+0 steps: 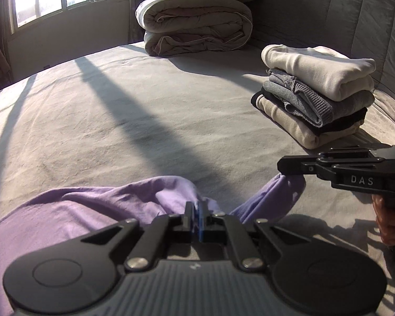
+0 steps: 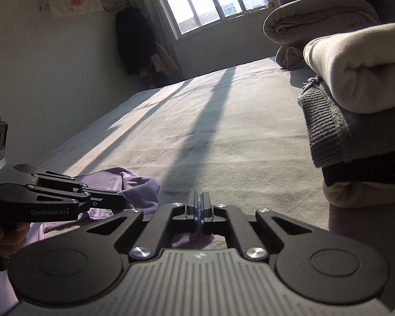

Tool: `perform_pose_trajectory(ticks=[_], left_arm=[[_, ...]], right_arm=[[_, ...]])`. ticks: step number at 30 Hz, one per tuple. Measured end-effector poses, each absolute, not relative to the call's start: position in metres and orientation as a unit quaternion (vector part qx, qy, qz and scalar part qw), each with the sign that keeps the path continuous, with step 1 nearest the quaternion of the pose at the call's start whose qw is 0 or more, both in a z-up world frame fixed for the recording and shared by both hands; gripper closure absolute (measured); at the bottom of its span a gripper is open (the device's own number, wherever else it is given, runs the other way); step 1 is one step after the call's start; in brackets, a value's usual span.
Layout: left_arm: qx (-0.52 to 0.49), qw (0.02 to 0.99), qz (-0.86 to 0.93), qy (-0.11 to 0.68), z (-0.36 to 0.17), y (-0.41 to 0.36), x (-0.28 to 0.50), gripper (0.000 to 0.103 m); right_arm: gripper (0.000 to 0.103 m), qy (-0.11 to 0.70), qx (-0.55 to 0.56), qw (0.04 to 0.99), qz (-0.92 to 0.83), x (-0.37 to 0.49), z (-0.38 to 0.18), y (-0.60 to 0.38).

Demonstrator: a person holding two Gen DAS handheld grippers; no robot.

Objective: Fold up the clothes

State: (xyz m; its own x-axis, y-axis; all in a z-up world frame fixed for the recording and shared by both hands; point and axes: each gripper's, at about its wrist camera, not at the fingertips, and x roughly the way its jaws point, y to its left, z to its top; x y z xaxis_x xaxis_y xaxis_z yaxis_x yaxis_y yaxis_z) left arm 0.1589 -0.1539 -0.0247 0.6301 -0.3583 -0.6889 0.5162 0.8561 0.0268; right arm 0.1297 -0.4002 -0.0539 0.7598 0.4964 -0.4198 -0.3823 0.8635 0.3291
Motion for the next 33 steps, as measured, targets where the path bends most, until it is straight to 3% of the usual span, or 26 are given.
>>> perform_pose_trajectory(ticks=[11, 12, 15, 18, 19, 26, 27, 30, 33], left_arm=[[0.122, 0.879, -0.221, 0.406, -0.039, -0.130, 0.125, 0.100], [0.115, 0.880, -0.221, 0.403, -0.036, -0.130, 0.127, 0.100], [0.095, 0.886, -0.223, 0.396, -0.028, -0.130, 0.134, 0.100], [0.075, 0.890, -0.224, 0.389, -0.021, -0.130, 0.142, 0.100], [0.069, 0.892, -0.224, 0.386, -0.018, -0.130, 0.144, 0.100], [0.023, 0.901, -0.226, 0.368, 0.000, -0.131, 0.161, 0.100], [0.018, 0.903, -0.226, 0.366, 0.001, -0.135, 0.166, 0.100], [0.005, 0.907, -0.223, 0.356, 0.006, -0.144, 0.180, 0.100], [-0.007, 0.911, -0.220, 0.348, 0.011, -0.154, 0.194, 0.100]], right_arm=[[0.099, 0.315, -0.035, 0.884, 0.343, 0.108, -0.054, -0.383], [0.091, 0.311, -0.029, 0.885, 0.345, 0.108, -0.053, -0.384], [0.086, 0.293, 0.011, 0.890, 0.348, 0.110, -0.046, -0.388], [0.063, 0.294, 0.014, 0.892, 0.342, 0.115, -0.047, -0.381], [0.062, 0.299, 0.006, 0.892, 0.340, 0.116, -0.050, -0.378], [0.062, 0.323, 0.000, 0.893, 0.314, 0.128, -0.068, -0.370], [0.065, 0.325, 0.004, 0.895, 0.307, 0.130, -0.070, -0.371], [0.088, 0.332, 0.005, 0.897, 0.291, 0.135, -0.078, -0.371], [0.097, 0.321, 0.008, 0.906, 0.274, 0.136, -0.075, -0.375]])
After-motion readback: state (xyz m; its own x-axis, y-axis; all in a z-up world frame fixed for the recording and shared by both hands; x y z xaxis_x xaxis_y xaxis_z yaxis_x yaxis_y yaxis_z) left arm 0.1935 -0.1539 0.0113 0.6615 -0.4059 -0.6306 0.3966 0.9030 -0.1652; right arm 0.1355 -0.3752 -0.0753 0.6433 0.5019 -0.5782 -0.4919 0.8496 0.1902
